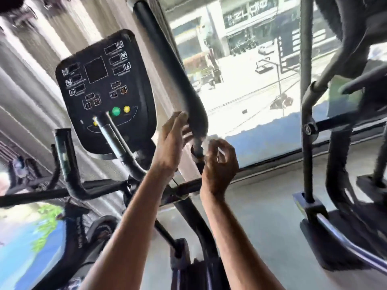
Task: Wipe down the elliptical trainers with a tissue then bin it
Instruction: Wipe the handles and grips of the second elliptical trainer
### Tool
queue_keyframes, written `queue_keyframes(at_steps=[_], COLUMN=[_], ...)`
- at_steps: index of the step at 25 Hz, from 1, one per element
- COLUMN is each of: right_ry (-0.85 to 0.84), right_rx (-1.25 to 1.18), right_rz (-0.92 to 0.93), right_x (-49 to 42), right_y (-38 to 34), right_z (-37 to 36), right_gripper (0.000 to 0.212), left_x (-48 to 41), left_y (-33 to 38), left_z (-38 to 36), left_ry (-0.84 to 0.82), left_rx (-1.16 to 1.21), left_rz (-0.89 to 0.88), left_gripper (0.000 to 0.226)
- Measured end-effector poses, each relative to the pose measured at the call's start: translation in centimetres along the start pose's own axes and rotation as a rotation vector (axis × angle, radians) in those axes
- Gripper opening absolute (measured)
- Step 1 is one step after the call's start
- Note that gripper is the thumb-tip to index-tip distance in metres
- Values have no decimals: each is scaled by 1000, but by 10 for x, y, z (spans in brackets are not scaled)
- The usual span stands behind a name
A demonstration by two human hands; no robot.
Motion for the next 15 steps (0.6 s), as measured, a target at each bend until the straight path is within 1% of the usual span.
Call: queue_keyframes(at_steps=[2,3,5,6,8,10,12,13,14,15], right_ry=[11,15,64,78,94,112,130,125,119,121], right_rx=[-23,-5,10,-1,-37,-78,-95,-108,-110,-100], right_rz=[37,20,-101,-153,-163,-178,-313,-394,-455,-478], right_x=[2,4,5,6,10,12,11,10,10,9], right_y=[-7,-4,13,20,26,30,48,60,68,70], right_z=[-8,-14,-17,-17,-19,-19,-19,-20,-21,-21], right_gripper=[19,16,3,3,4,4,6,8,9,10], left_x=[-1,0,-1,-1,-4,-5,-2,1,3,5], left_y=[4,6,6,6,3,-1,-6,-8,-9,-7], left_z=[-6,-7,-10,-11,-11,-10,-8,-9,-11,-14], left_ry=[9,25,78,99,122,145,193,204,210,218], left_rx=[-31,-53,-92,-113,-184,-185,-186,-179,-160,-136], left_rz=[5,9,28,24,-17,-45,-36,-41,-54,-70], left_gripper=[43,41,24,23,27,35,39,37,29,18])
Point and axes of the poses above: each hand's wrist, its own x-axis away from the middle knuckle, its own z-axis out of the back of the hand, y = z × x, the point moved 5 cm from there along -x, towards the middle knuckle, and after that the axes turned 2 degrees about z, right-handed, at the moved point
